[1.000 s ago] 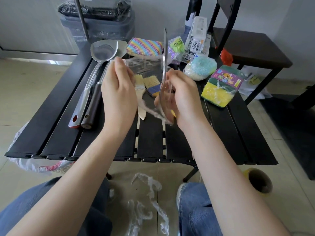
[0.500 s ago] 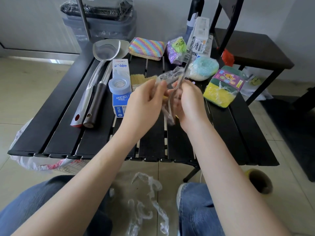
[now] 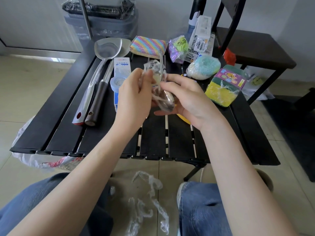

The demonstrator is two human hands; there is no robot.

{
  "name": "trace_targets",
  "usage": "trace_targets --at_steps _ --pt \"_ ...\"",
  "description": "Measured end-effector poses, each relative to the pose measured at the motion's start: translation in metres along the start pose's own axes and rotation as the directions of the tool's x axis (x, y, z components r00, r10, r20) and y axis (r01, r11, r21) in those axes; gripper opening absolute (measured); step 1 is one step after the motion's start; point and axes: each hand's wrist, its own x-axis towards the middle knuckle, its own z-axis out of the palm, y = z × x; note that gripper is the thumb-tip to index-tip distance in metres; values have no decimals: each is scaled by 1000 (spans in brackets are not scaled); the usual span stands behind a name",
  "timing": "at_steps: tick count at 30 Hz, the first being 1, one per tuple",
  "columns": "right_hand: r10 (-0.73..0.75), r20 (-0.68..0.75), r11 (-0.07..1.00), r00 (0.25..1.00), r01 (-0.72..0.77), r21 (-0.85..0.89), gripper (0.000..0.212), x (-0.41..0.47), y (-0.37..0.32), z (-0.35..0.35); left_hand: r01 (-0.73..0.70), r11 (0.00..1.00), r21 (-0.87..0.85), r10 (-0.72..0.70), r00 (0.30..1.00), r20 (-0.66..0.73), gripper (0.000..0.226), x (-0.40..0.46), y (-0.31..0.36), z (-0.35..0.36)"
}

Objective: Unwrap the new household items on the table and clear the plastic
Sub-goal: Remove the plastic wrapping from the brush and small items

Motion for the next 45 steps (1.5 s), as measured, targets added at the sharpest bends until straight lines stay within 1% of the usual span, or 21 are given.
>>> trace_targets --at_steps 2,4,6,7,8,10,11,15,18,21,23,26,28,31,33,35,38,40,42,44,45 --pt "-45 -23 999 999 45 -15 20 1 0 0 46 996 -75 -44 999 32 32 2 2 0" --pt "-65 -120 998 991 63 -26 31 4 3 -4 177 958 -225 -165 984 70 32 6 4 -4" --pt "-56 -229 995 972 75 73 42 6 1 -13 292 892 -346 -269 956 114 34 13 7 -14" --pt "-56 -267 989 962 91 121 43 6 0 -19 309 876 -370 -281 951 129 33 16 8 -19" --pt "-57 -279 981 958 106 162 42 6 -1 -23 301 877 -375 -268 953 138 33 18 9 -22" --pt "-51 -219 967 974 103 231 36 5 -1 -18 254 901 -351 -211 965 156 33 15 10 -19" --pt "-46 -178 975 983 83 204 32 4 0 -12 239 913 -330 -189 966 177 33 12 9 -16" --pt "-2 -109 999 994 -2 -40 22 6 8 3 235 926 -295 -164 955 246 31 7 5 -7" --pt "-11 -79 1000 997 9 -24 28 7 13 5 244 897 -369 -148 951 271 29 6 9 -5" --pt "-35 -83 999 996 34 -7 34 10 18 11 252 889 -381 -148 948 280 27 4 11 -1" --pt "-42 -113 999 993 42 -1 36 13 19 14 279 858 -431 -162 944 288 28 4 11 -2" --pt "-47 -139 999 989 50 16 21 12 15 13 326 779 -535 -187 936 299 28 5 12 -5" --pt "-14 -156 998 988 23 55 17 10 13 8 333 739 -586 -221 941 256 28 10 12 -10" --pt "-26 -203 994 979 47 103 5 11 12 -1 314 706 -635 -259 949 182 27 21 12 -25" --pt "-30 -239 991 970 60 123 7 12 12 -7 309 733 -606 -277 949 150 25 26 15 -32" --pt "-46 -260 995 964 67 76 16 12 11 -12 294 793 -534 -292 952 91 22 25 15 -34" --pt "-94 -237 994 967 103 25 34 10 12 -12 220 876 -429 -223 974 44 21 18 16 -31" --pt "-141 -228 990 963 135 -41 38 9 12 -10 187 934 -304 -167 982 92 18 14 16 -28" --pt "-242 -240 959 940 194 -205 39 9 11 -9 223 951 -212 -184 965 189 10 13 18 -27" --pt "-375 -210 885 903 282 -369 38 7 7 -7 287 944 -164 -230 926 298 27 11 19 -28" --pt "-427 -181 848 886 322 -421 37 6 4 -6 307 942 -133 -244 902 356 30 11 19 -29"
